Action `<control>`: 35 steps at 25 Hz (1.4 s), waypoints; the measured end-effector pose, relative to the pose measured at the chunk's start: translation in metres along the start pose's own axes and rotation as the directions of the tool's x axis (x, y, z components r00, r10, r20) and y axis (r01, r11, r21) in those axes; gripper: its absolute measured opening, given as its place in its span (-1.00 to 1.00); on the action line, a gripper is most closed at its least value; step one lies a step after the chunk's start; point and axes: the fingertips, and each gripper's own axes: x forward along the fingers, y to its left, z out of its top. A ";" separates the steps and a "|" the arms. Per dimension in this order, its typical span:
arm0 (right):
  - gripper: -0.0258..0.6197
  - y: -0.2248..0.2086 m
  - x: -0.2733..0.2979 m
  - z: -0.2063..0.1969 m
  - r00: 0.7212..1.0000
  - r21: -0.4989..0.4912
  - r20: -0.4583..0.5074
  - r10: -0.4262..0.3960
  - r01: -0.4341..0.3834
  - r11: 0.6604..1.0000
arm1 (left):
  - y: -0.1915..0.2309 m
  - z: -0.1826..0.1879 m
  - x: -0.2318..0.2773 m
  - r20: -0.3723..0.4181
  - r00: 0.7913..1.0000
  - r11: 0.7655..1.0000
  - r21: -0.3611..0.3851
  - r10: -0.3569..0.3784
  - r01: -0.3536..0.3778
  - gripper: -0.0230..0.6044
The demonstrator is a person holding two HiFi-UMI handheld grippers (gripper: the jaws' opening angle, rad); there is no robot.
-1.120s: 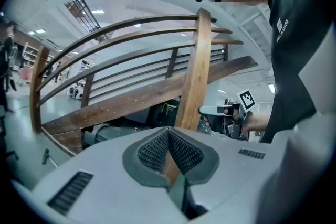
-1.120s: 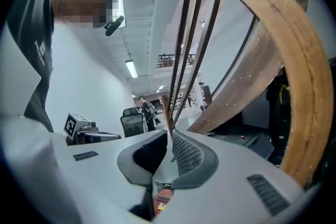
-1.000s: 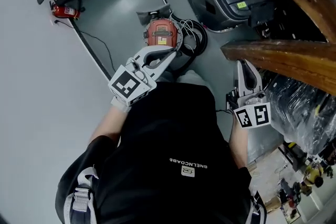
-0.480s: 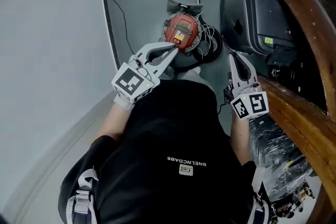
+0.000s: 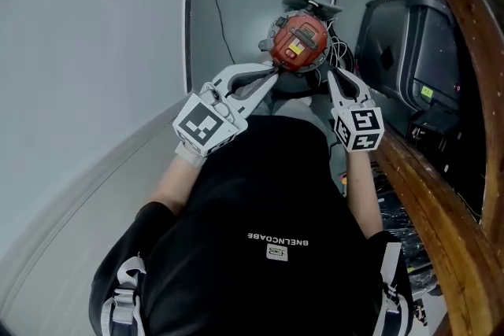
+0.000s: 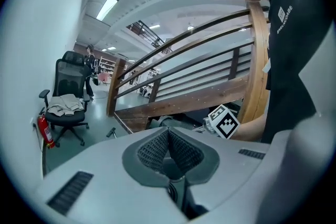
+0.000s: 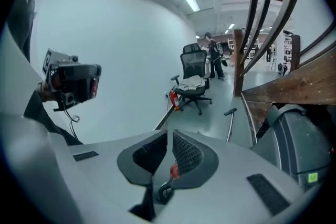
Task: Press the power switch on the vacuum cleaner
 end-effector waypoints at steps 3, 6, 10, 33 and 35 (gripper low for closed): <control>-0.76 0.000 0.043 -0.026 0.996 -0.031 -0.094 0.001 -0.004 1.000 | 0.015 -0.012 -0.007 -0.009 1.000 1.000 -0.014 0.005 -0.006 -0.88; -0.76 0.001 0.080 -0.054 0.983 -0.065 -0.181 -0.010 -0.002 0.998 | 0.030 -0.020 -0.012 0.019 1.000 1.000 -0.025 0.013 -0.012 -0.88; -0.76 -0.002 0.130 -0.084 0.966 -0.056 -0.260 -0.004 -0.011 0.998 | 0.056 -0.033 -0.009 -0.001 1.000 0.999 -0.050 0.008 -0.008 -0.88; -0.81 -0.031 0.304 -0.297 0.836 -0.142 -0.549 -0.015 -0.075 0.987 | 0.091 -0.147 0.007 -0.024 0.998 0.989 -0.138 0.059 -0.062 -0.88; -0.81 -0.033 0.314 -0.311 0.816 -0.139 -0.578 -0.022 -0.072 0.988 | 0.095 -0.158 0.008 -0.031 0.998 0.986 -0.152 0.063 -0.067 -0.88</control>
